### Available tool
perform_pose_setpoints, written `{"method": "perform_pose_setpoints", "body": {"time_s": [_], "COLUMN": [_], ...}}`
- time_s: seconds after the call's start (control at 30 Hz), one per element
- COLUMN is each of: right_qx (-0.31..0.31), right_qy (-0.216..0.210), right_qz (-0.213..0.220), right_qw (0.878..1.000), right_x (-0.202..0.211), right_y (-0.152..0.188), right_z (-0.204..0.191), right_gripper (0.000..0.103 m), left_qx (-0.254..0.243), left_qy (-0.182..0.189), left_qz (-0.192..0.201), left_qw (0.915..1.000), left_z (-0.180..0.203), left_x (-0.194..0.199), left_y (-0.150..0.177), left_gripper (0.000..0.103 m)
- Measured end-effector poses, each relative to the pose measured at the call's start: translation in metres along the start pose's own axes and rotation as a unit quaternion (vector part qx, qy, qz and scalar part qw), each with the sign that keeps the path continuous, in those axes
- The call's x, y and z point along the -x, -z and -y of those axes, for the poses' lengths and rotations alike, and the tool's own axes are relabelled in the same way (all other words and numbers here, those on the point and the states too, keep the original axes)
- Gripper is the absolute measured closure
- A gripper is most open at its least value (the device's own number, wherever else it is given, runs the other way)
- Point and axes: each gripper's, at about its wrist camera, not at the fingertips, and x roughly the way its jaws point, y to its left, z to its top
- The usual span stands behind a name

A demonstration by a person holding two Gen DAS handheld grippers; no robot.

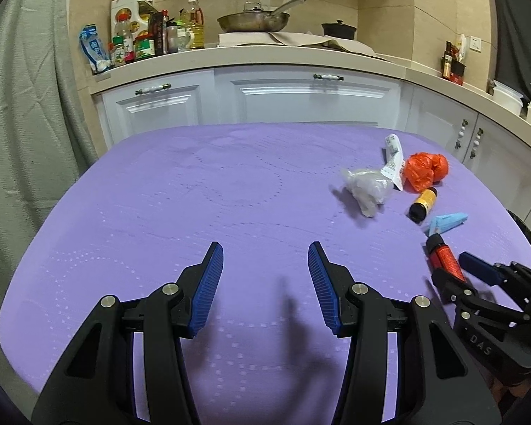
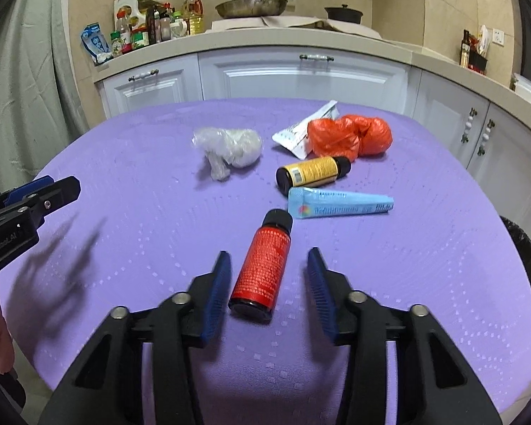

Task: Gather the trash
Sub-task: 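Grasp the red bottle with the right tool while the left grasps the clear plastic bag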

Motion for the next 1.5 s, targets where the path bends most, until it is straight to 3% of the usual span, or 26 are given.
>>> {"method": "perform_pose_setpoints", "body": {"time_s": [0.07, 0.53, 1.03, 1.5], "right_qx": [0.000, -0.007, -0.059, -0.092], "right_qy": [-0.002, 0.012, 0.048, 0.059], "right_qz": [-0.003, 0.023, 0.043, 0.038], "right_qw": [1.000, 1.000, 0.996, 0.993], "right_x": [-0.001, 0.021, 0.029, 0.017], "right_y": [0.001, 0.003, -0.009, -0.022], "right_z": [0.001, 0.029, 0.098, 0.155], "right_gripper": [0.078, 0.078, 0.078, 0.078], "left_qx": [-0.002, -0.026, -0.041, -0.049], "left_qy": [0.002, 0.024, 0.038, 0.024], "left_qz": [-0.001, -0.008, -0.013, -0.034], "left_qw": [1.0000, 0.9994, 0.9983, 0.9979], "left_z": [0.004, 0.046, 0.090, 0.116], "left_x": [-0.001, -0.011, -0.038, -0.078], "left_y": [0.000, -0.007, -0.038, -0.058], "left_gripper": [0.054, 0.054, 0.054, 0.052]}}
